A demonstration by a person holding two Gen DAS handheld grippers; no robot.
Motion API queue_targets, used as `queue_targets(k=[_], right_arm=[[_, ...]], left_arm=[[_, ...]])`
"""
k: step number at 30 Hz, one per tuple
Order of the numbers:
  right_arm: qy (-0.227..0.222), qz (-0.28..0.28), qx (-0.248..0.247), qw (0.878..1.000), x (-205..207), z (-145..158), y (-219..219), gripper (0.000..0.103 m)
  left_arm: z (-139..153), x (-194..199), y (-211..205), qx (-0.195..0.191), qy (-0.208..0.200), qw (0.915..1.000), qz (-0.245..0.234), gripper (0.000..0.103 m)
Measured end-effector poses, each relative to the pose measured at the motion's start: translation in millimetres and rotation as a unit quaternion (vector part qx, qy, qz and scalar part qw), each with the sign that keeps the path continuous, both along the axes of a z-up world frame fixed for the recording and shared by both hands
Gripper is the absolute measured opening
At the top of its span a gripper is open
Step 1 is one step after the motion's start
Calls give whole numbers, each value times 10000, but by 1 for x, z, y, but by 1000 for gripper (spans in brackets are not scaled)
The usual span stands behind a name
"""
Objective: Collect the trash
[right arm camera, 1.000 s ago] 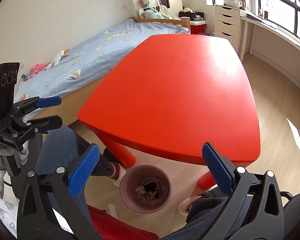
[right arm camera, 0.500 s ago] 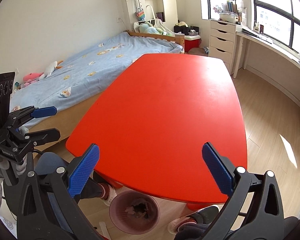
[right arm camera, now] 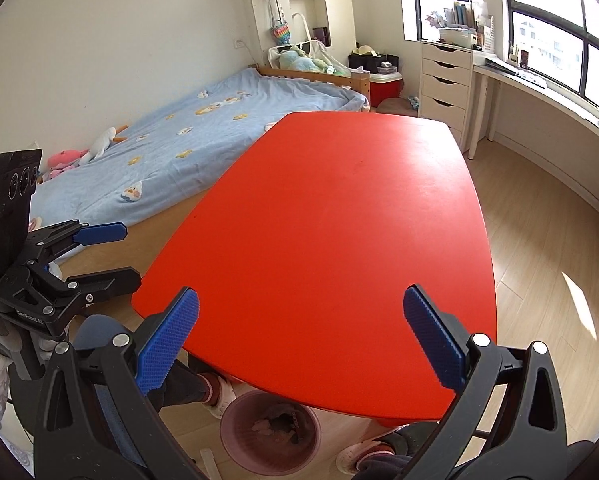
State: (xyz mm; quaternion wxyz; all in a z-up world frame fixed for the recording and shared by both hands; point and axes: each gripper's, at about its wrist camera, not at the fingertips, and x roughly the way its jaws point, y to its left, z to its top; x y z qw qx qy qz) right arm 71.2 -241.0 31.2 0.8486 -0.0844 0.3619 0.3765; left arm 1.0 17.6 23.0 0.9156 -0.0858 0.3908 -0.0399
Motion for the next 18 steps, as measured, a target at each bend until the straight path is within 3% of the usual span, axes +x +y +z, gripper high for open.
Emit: queue_targets(k=[18], right_arm=[[48, -17, -31, 10000, 6, -1, 3, 100]], left_arm=[[6, -3, -4, -123, -113, 9999, 29, 97]])
